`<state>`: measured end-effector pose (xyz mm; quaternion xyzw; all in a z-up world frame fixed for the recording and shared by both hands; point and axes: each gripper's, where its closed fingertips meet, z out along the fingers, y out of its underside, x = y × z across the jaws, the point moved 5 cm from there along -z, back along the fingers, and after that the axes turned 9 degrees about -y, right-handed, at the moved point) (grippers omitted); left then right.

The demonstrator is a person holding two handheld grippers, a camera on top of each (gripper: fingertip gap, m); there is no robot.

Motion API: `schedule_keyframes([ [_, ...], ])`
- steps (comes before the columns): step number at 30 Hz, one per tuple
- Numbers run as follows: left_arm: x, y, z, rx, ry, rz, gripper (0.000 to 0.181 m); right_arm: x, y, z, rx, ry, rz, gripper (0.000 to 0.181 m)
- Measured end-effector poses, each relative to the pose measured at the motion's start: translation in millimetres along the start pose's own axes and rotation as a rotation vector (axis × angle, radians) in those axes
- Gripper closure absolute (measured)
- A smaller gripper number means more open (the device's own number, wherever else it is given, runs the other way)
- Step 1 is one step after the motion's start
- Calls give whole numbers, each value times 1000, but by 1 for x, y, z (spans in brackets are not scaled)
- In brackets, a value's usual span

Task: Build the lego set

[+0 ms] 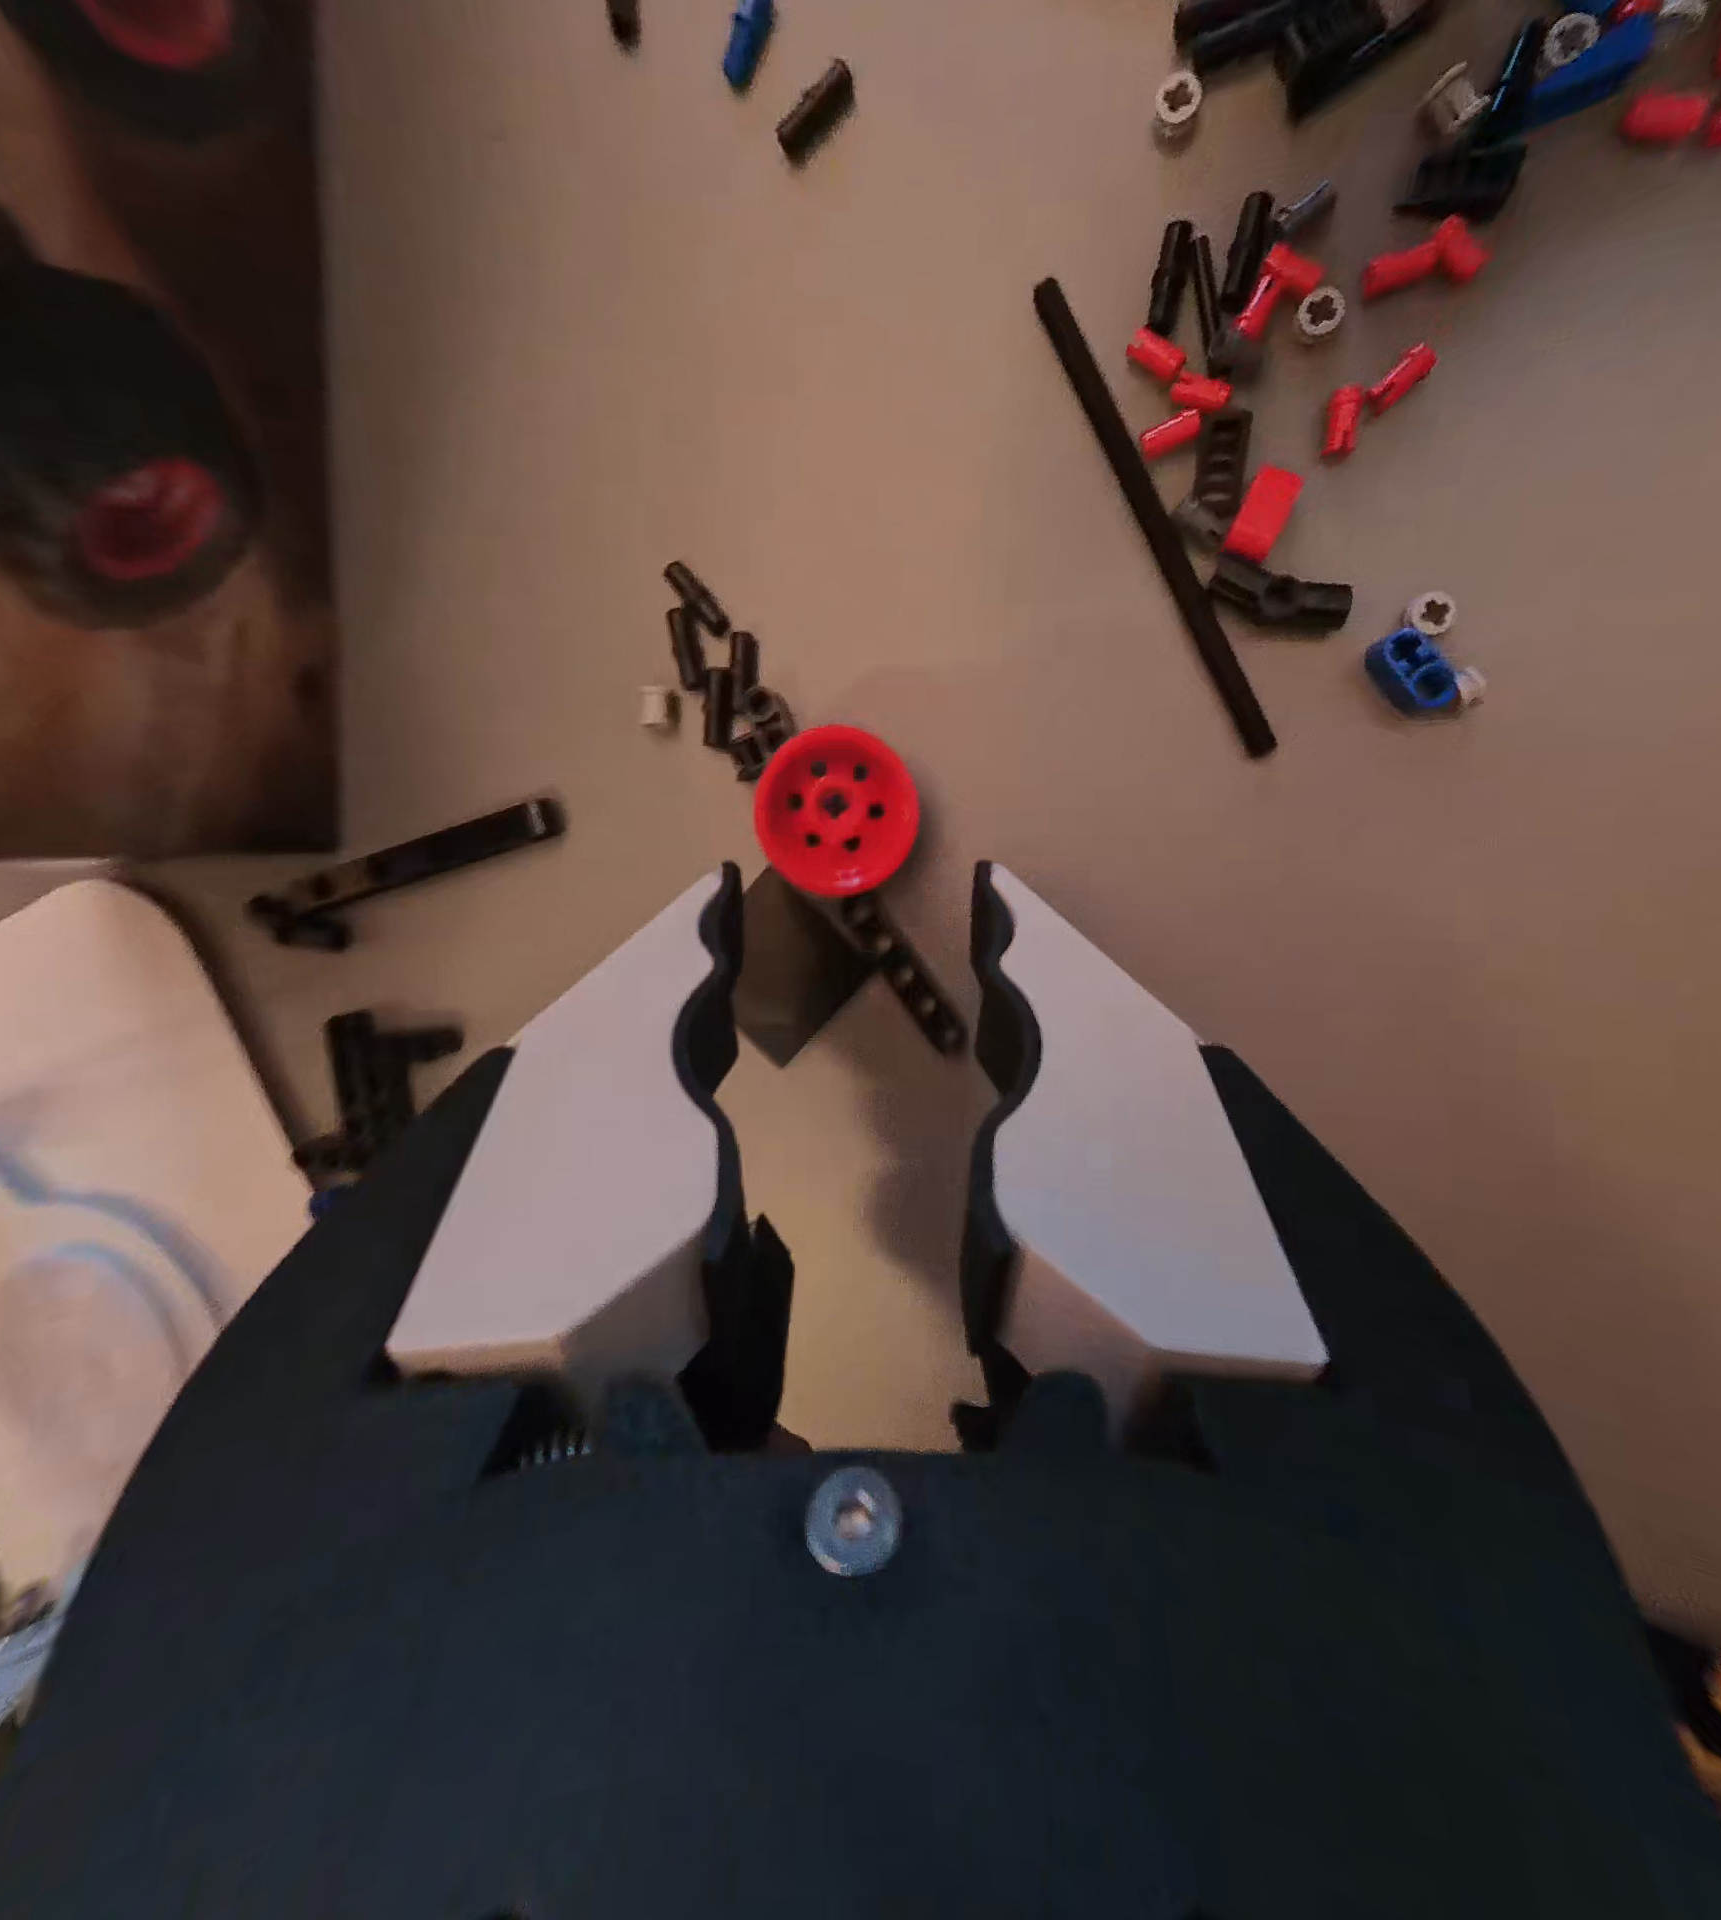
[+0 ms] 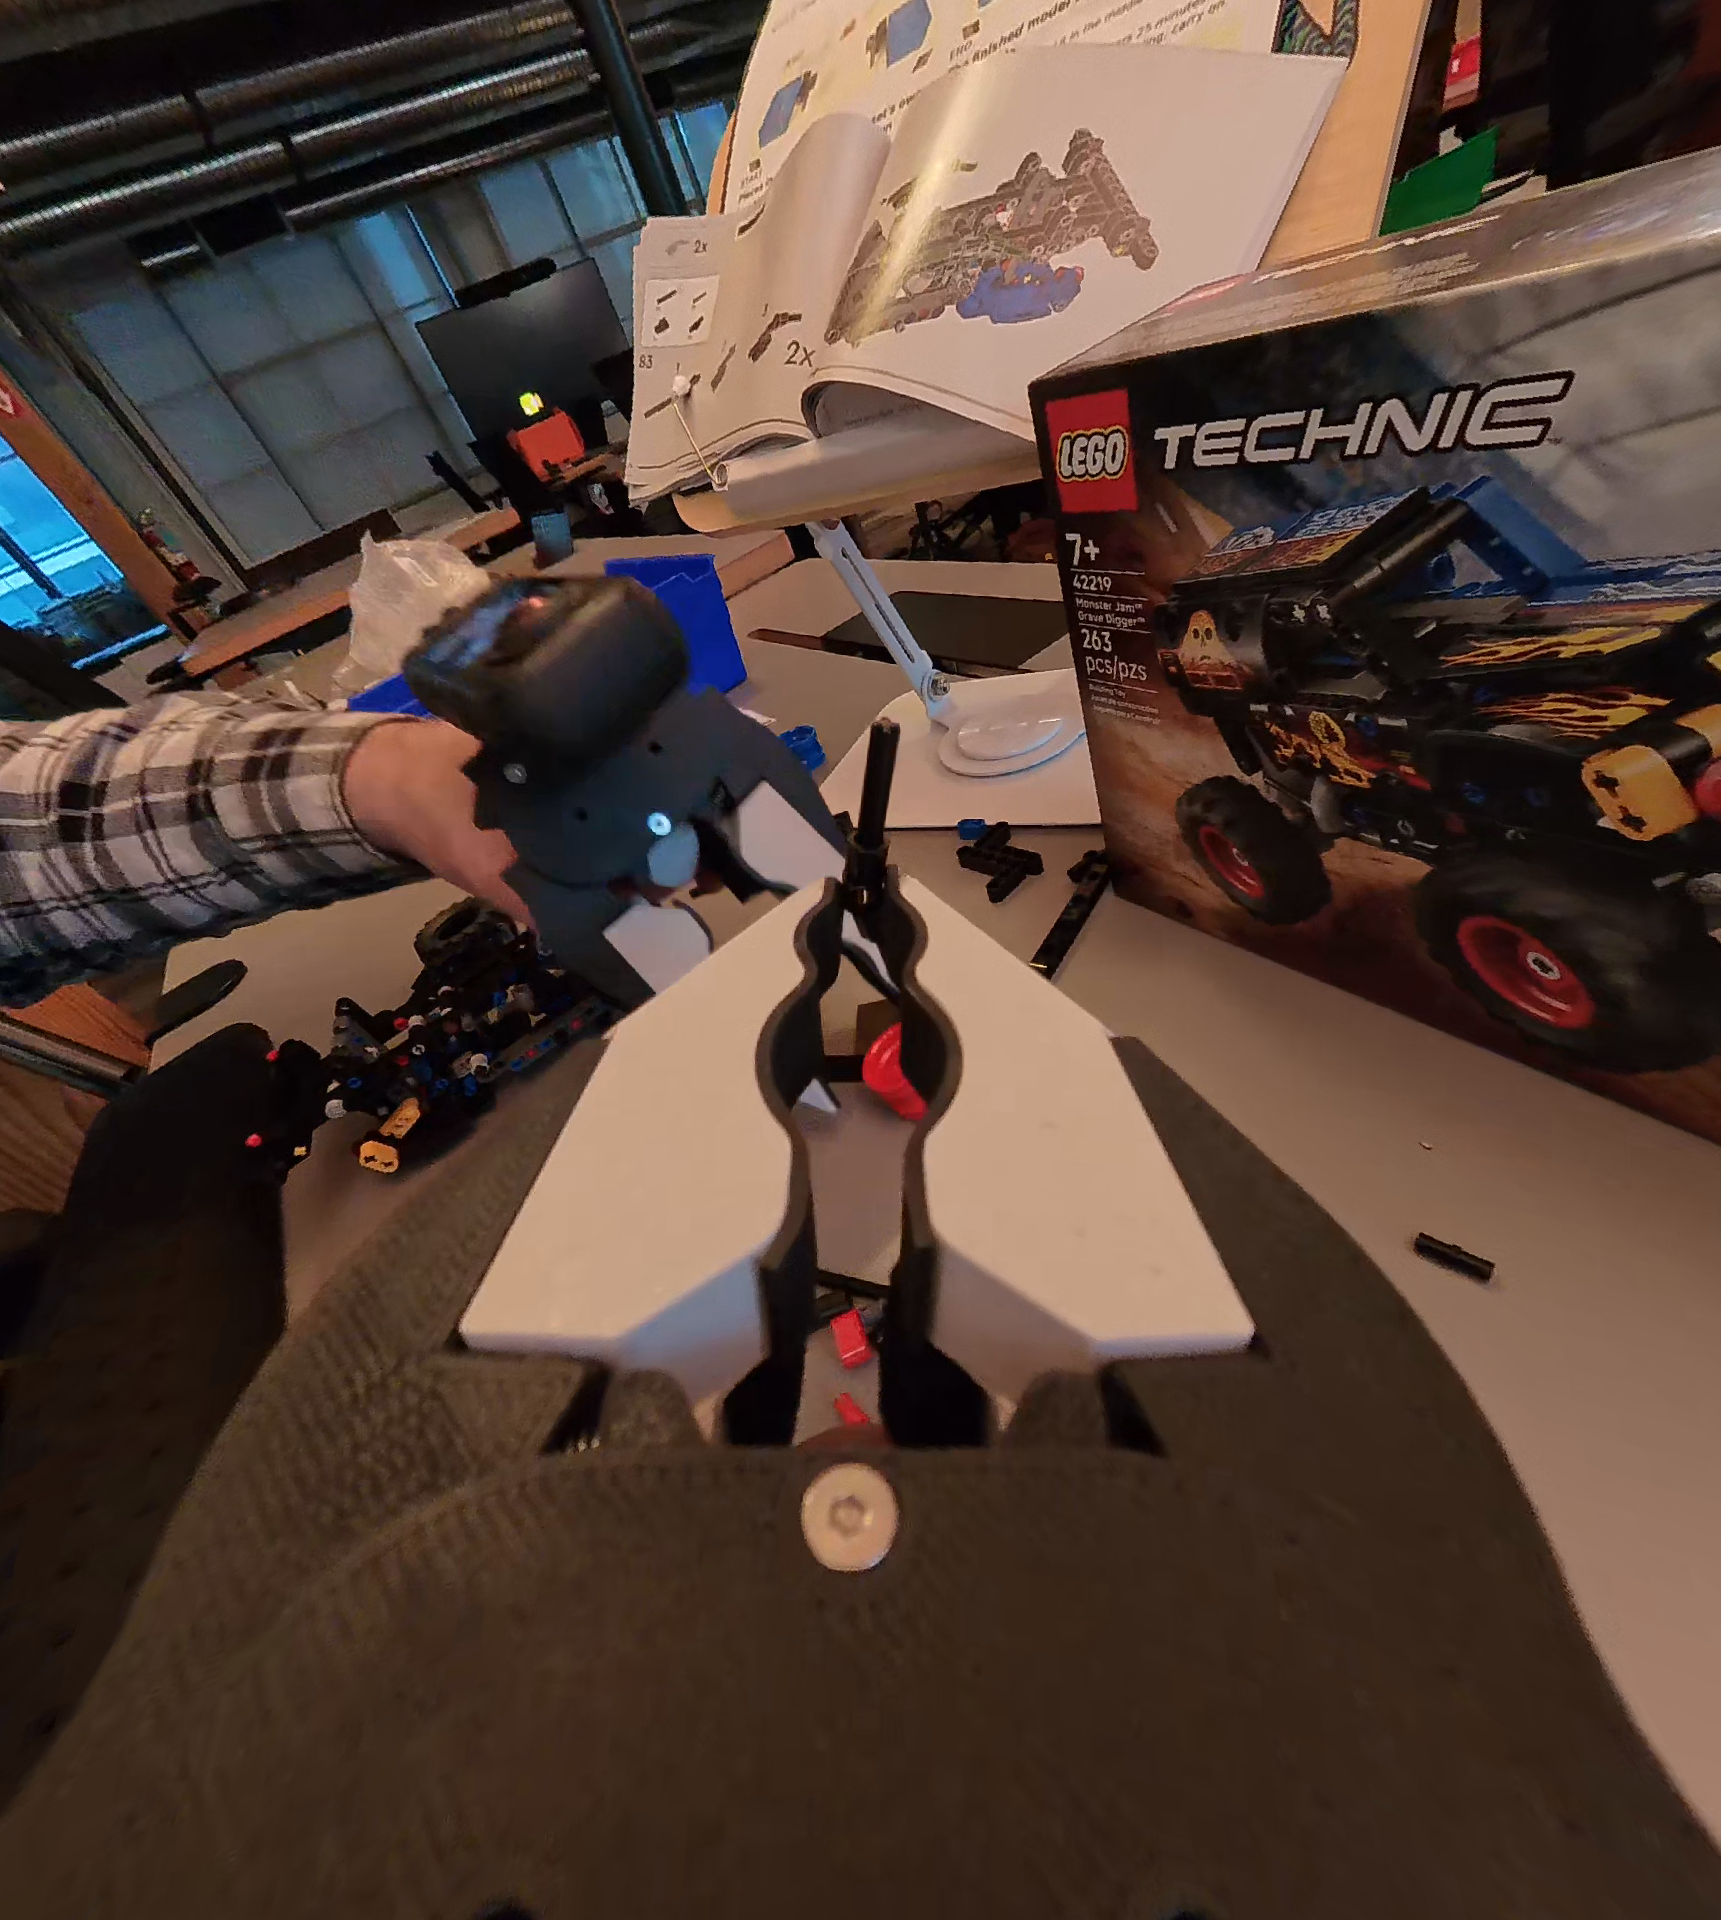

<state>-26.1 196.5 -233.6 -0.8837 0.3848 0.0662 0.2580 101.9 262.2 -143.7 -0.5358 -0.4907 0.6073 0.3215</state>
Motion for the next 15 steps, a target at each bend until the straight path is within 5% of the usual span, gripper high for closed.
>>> schedule_keyframes([
  [7,7,6,11,-2,44,-22,181,-6,-4,0,15,-25,-4,176],
  [13,-1,-11,6,61,57,-61,133,-7,-5,-1,19,-30,-6,176],
  [15,7,-16,14,42,61,-10,133,-7,-5,-2,20,-27,-6,176],
])
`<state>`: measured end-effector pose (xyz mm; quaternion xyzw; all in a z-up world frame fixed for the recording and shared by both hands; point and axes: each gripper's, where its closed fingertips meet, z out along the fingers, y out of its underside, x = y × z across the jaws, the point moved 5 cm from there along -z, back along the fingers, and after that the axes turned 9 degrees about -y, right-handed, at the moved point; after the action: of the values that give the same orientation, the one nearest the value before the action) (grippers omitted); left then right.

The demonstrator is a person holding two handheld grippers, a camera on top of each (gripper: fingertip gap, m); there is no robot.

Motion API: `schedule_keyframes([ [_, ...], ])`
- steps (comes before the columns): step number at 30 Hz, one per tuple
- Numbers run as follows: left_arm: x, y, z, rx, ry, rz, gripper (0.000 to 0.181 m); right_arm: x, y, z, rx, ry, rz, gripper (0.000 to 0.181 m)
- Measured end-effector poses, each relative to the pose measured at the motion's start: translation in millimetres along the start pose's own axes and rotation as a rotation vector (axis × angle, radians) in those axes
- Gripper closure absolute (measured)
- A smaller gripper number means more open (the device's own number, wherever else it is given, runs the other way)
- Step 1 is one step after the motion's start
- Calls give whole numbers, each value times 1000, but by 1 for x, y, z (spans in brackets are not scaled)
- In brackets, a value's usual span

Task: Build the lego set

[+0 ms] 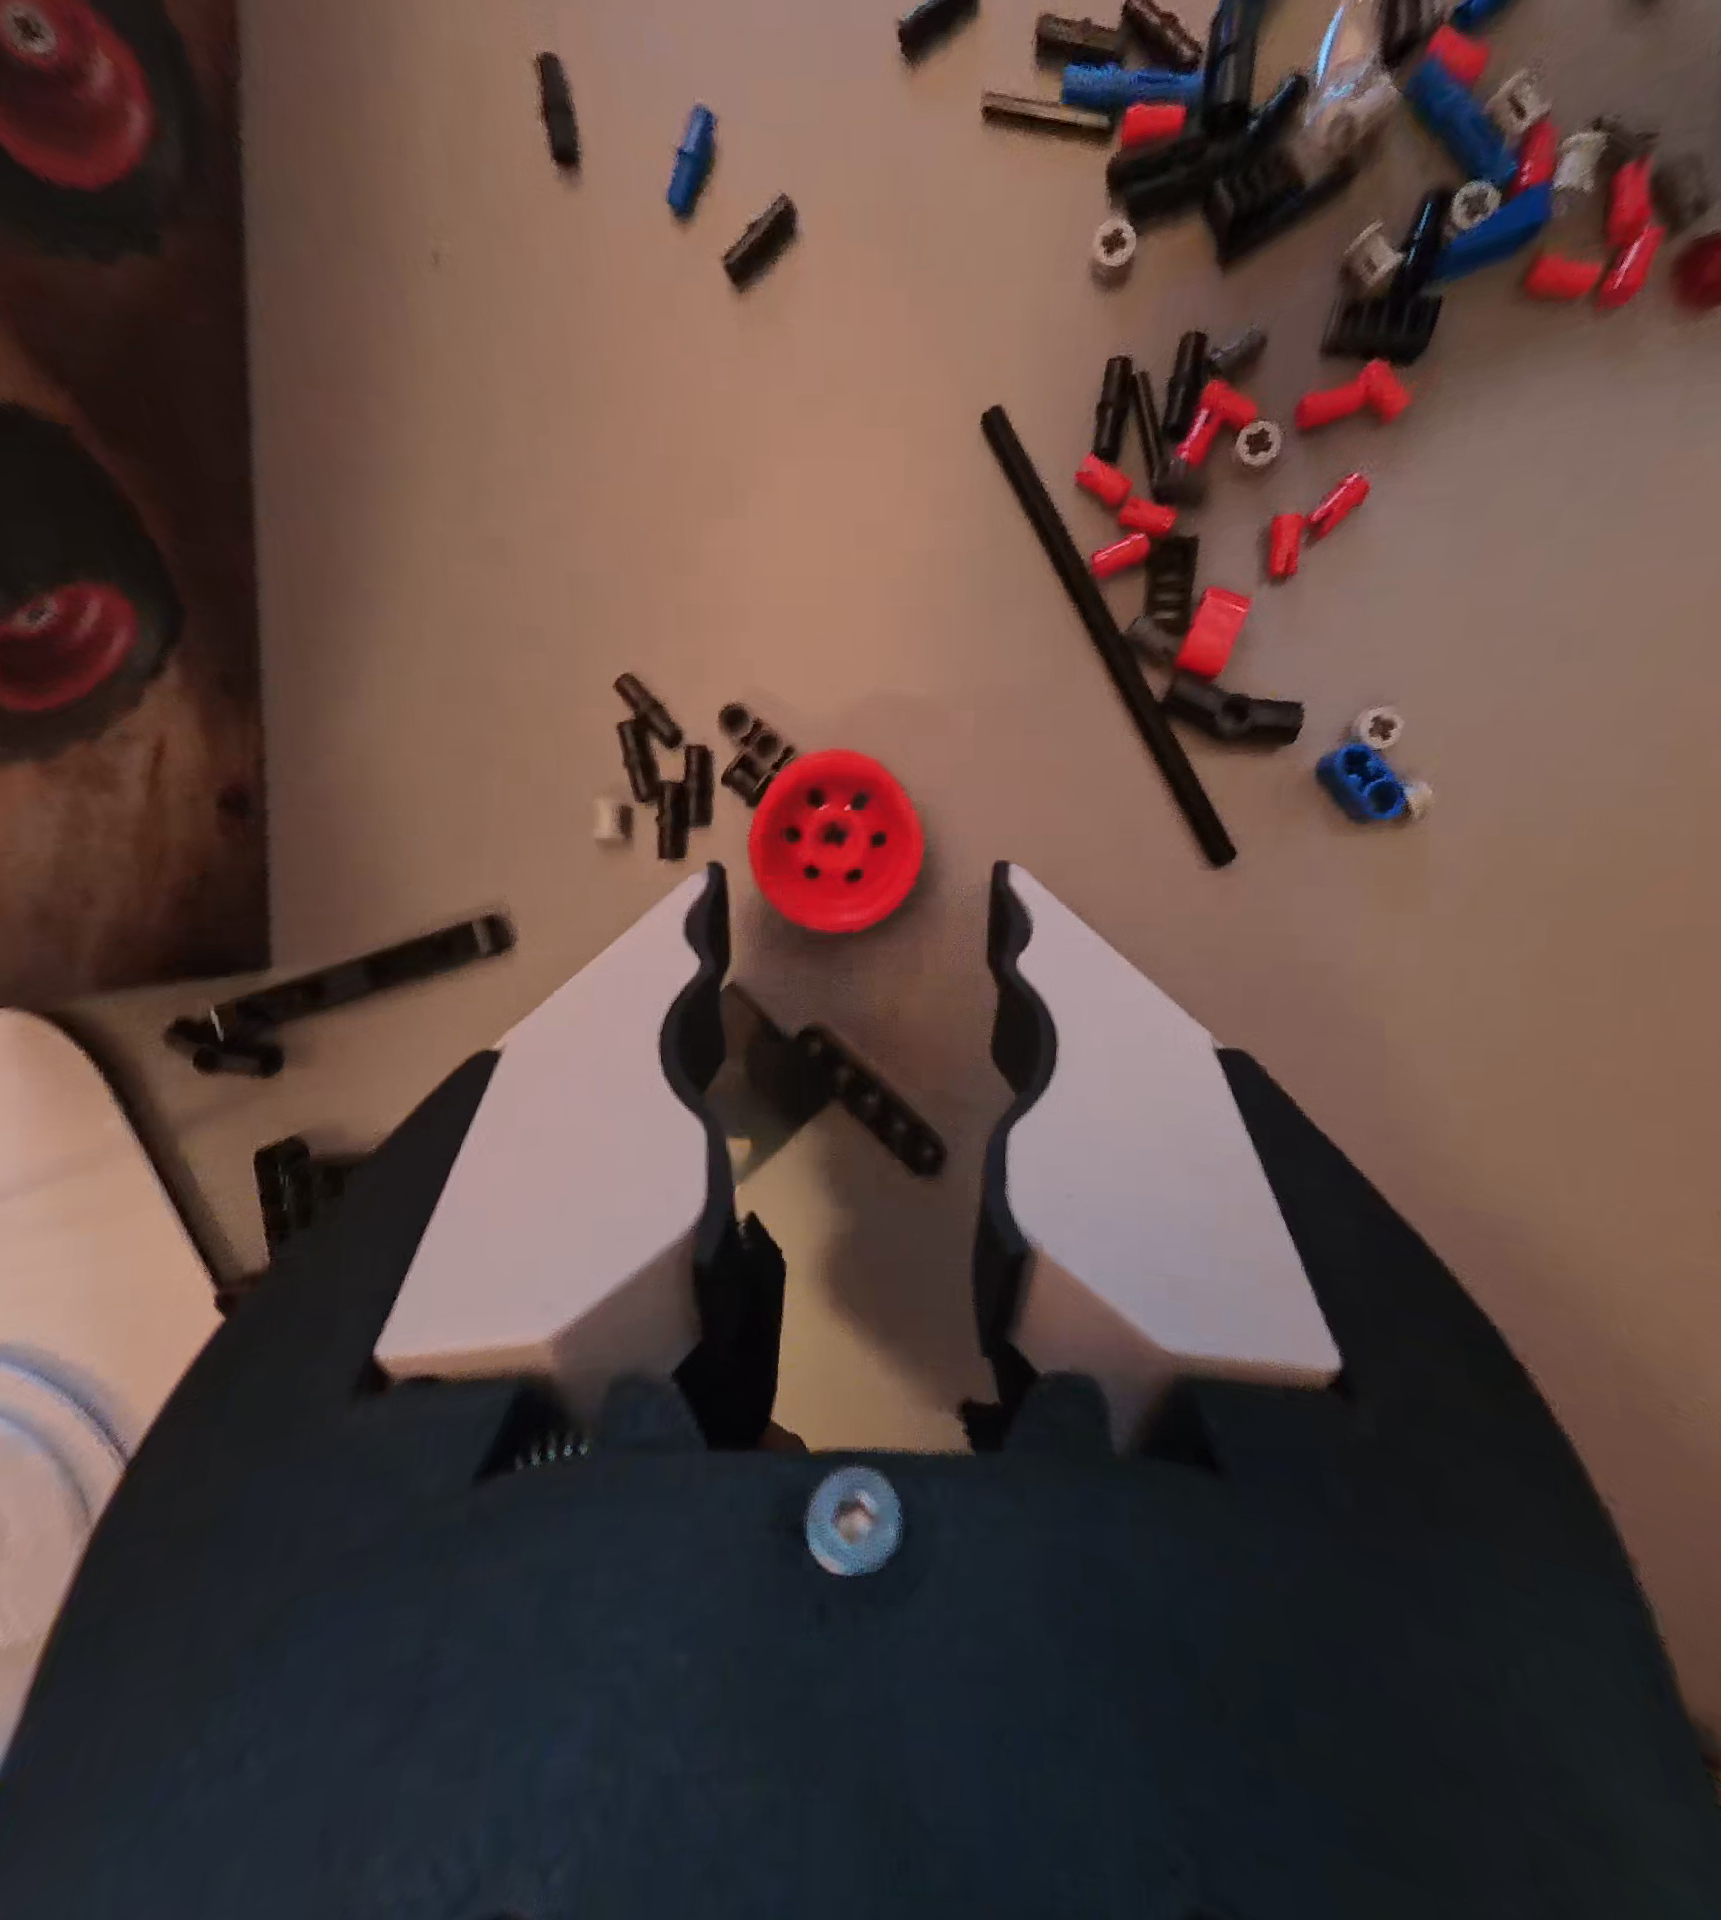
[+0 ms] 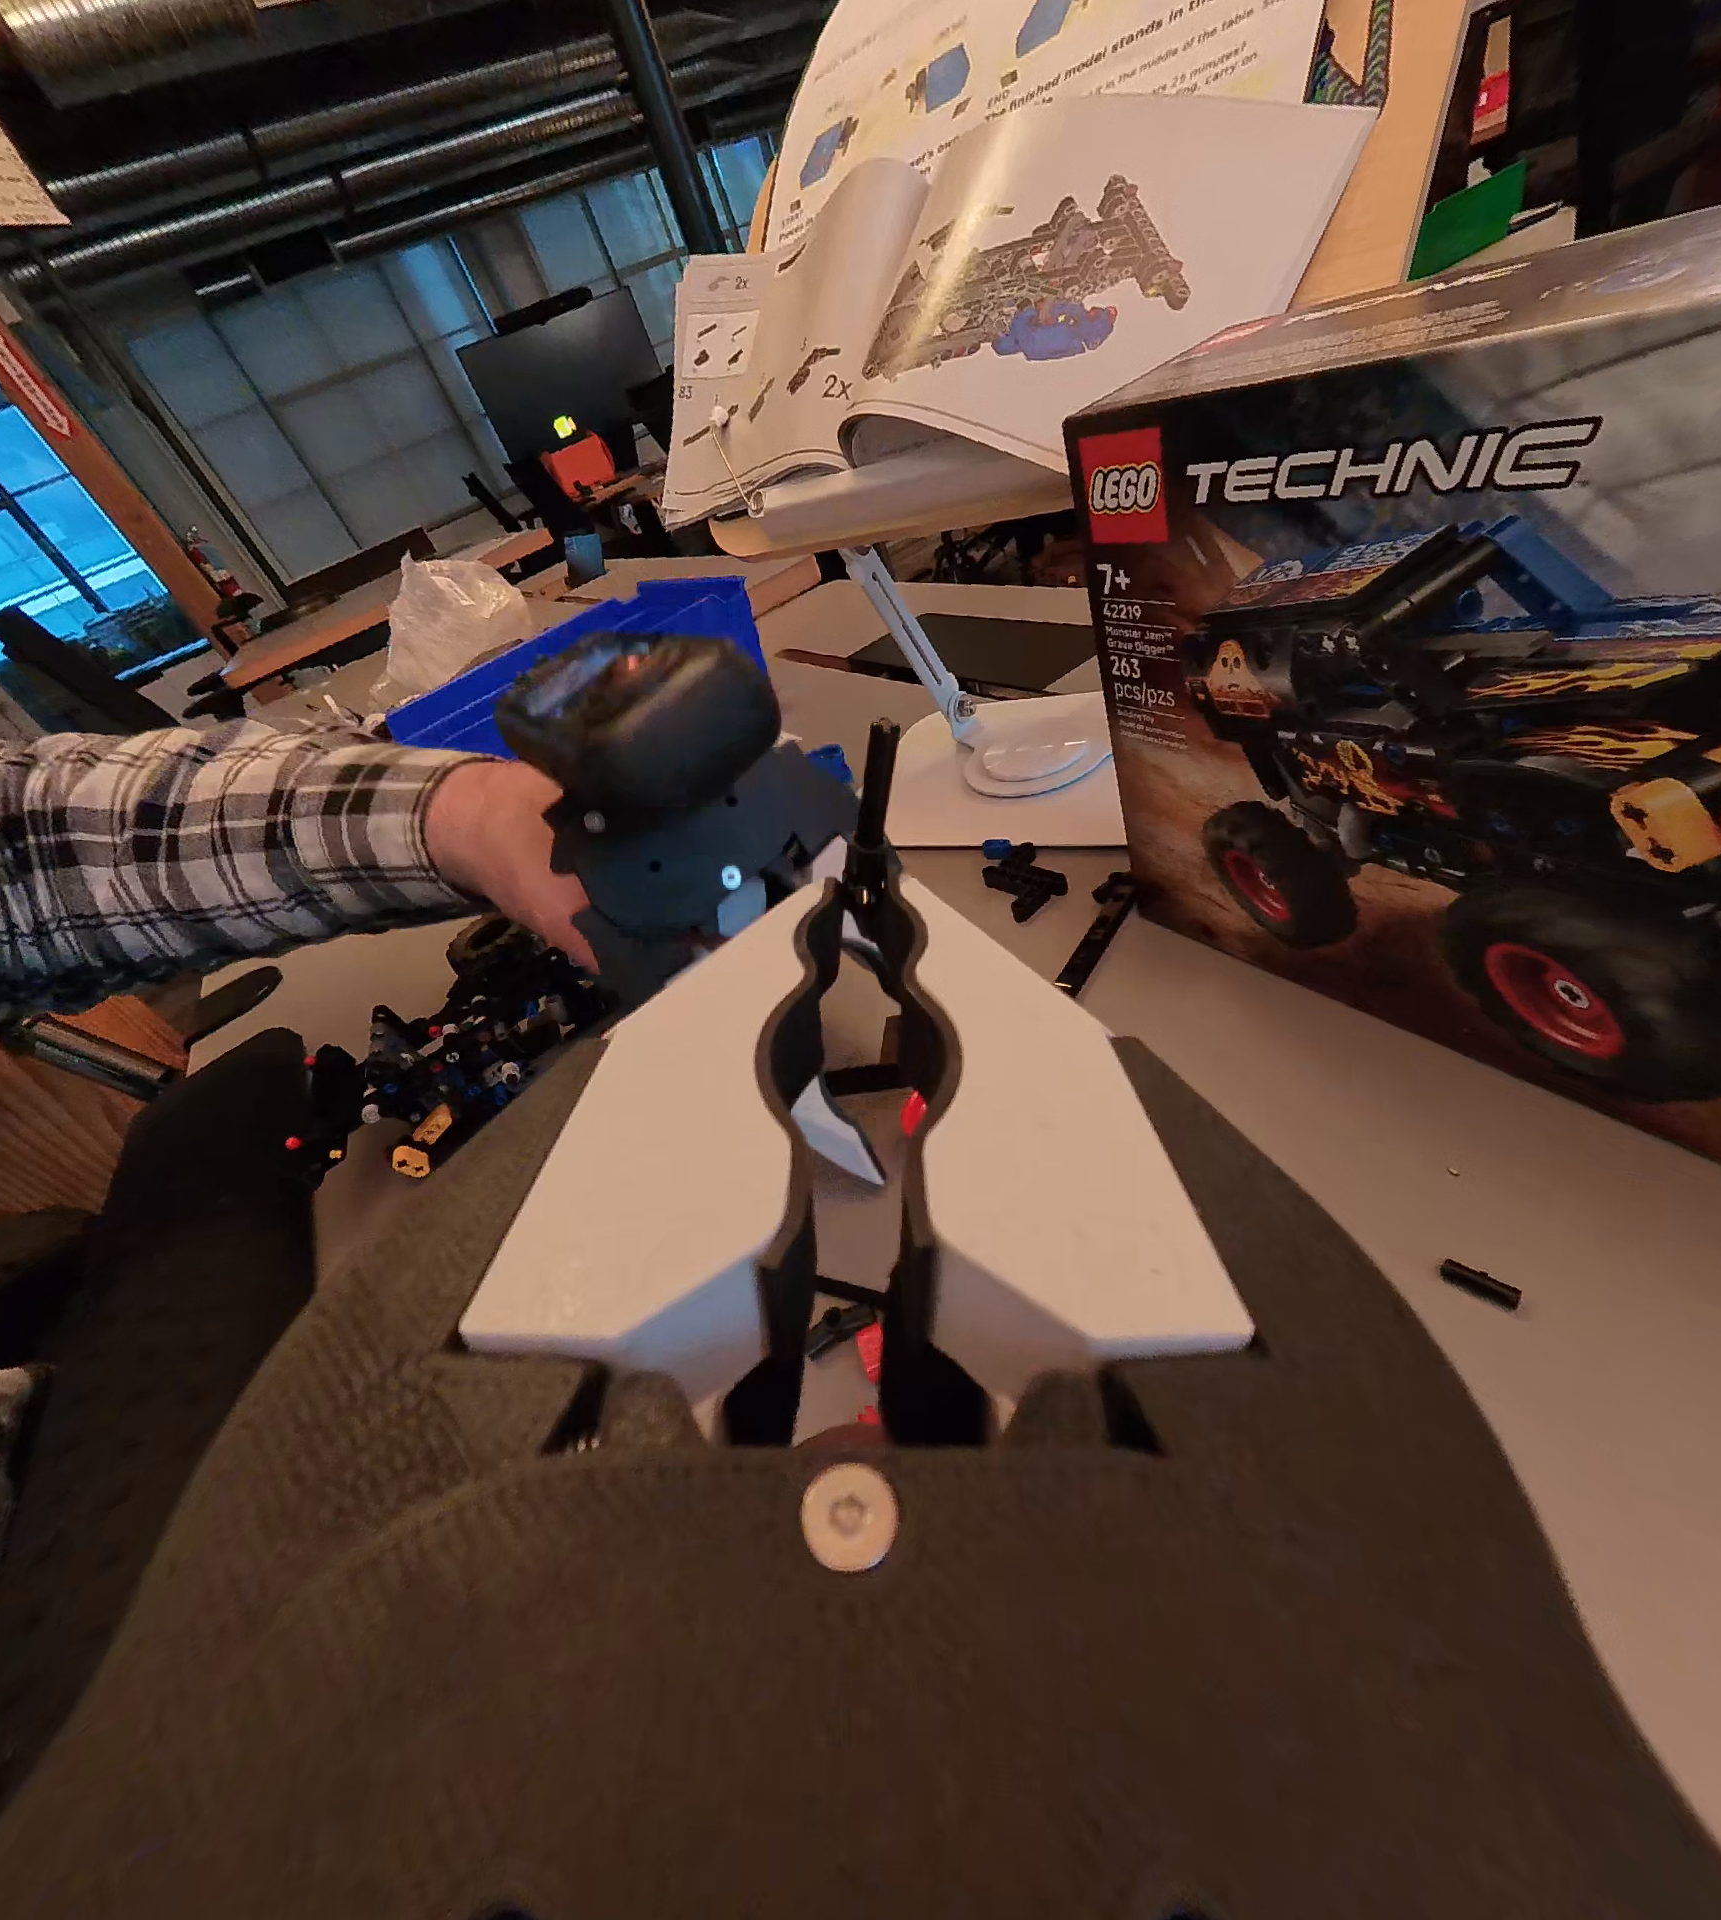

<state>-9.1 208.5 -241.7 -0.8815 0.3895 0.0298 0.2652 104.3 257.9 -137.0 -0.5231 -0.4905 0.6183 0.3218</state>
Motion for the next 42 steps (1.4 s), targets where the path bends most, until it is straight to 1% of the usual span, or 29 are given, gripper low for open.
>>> schedule_keyframes([
  [1,2,0,5,-16,-17,36,138,0,0,-1,3,1,1,176],
  [2,2,0,8,-16,-43,63,151,1,-1,-1,7,2,2,176],
  [3,2,-1,7,-7,-57,65,151,1,-1,-2,10,2,3,176],
  [5,3,0,2,-6,-42,50,151,0,-3,-3,16,-1,3,176],
  [7,-2,6,-7,-20,-60,42,151,-2,-4,-3,20,-8,0,176],
  [9,-13,17,-16,-50,-86,27,151,-4,-5,-3,19,-13,-5,176],
  [11,-20,29,-21,-80,-56,-26,151,-5,-5,-3,19,-17,-4,176],
  [12,-22,35,-21,-101,-40,-47,148,-5,-5,-3,18,-18,-2,176],
  [14,-25,39,-19,-120,-57,-36,139,-5,-5,-4,21,-15,-2,176],
  [15,-25,36,-19,-116,-76,-5,134,-4,-6,-4,23,-14,-1,176],
  [18,-15,10,-15,-54,-102,112,134,-3,-6,-6,28,-7,2,176],
  [20,-10,-2,-4,-64,-100,162,135,-1,-6,-7,30,-5,6,176],
  [22,-6,-10,9,-55,-92,211,139,-1,-6,-8,32,-3,7,176],
  [23,-7,-14,14,-46,-90,216,146,0,-6,-8,34,-2,8,176],
  [26,-6,-22,19,-26,-68,195,153,0,-7,-11,42,-2,10,176],
  [28,-5,-22,21,-41,-83,225,161,0,-8,-11,46,-4,11,176],
  [32,-6,-22,21,-38,-97,224,166,-1,-8,-11,46,-8,8,176],
  [35,-3,-20,18,-35,-66,201,166,-1,-9,-13,51,-6,10,176],
  [41,19,0,-3,-92,-17,240,168,-4,-11,-12,55,-17,6,176],
  [42,24,6,-7,-105,-7,241,174,-4,-10,-12,53,-21,6,176],
])
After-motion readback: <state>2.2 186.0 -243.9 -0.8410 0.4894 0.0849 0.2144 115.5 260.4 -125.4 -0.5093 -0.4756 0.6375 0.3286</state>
